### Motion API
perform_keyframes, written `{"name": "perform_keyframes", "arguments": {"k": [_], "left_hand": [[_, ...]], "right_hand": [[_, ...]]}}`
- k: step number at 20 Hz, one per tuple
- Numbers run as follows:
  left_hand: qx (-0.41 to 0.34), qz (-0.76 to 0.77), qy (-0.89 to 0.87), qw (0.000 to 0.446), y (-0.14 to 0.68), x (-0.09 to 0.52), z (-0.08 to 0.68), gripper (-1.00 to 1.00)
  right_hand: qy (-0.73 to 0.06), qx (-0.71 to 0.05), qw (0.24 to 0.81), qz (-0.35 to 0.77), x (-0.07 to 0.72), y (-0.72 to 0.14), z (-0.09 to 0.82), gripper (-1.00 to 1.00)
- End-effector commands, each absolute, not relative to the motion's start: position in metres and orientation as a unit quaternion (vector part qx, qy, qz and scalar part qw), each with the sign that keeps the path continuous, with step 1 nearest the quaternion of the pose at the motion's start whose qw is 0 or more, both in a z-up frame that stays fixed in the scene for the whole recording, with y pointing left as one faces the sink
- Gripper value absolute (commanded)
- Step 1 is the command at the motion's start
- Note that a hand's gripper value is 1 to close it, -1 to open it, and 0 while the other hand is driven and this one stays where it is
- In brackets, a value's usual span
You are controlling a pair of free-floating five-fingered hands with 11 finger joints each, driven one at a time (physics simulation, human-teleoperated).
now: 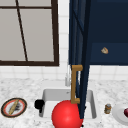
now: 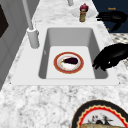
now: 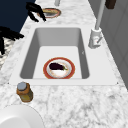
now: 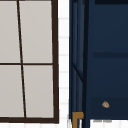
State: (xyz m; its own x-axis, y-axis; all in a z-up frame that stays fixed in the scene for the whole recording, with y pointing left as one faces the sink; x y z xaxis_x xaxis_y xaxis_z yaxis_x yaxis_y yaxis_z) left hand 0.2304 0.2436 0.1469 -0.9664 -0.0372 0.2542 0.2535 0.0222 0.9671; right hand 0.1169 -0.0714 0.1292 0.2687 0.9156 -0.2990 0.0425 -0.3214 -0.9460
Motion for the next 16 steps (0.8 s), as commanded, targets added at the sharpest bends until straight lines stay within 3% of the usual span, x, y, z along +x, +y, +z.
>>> {"name": "perform_keyframes", "arguments": {"k": [1,16], "left_hand": [[-0.076,-0.695,-0.707,0.105,0.244,0.23,0.147,0.0],[-0.076,-0.695,-0.707,0.105,0.244,0.23,0.147,0.0]], "right_hand": [[-0.371,-0.642,0.469,0.48,0.121,-0.098,0.129,-1.0],[-0.385,-0.628,0.475,0.482,0.126,-0.169,0.152,-1.0]]}}
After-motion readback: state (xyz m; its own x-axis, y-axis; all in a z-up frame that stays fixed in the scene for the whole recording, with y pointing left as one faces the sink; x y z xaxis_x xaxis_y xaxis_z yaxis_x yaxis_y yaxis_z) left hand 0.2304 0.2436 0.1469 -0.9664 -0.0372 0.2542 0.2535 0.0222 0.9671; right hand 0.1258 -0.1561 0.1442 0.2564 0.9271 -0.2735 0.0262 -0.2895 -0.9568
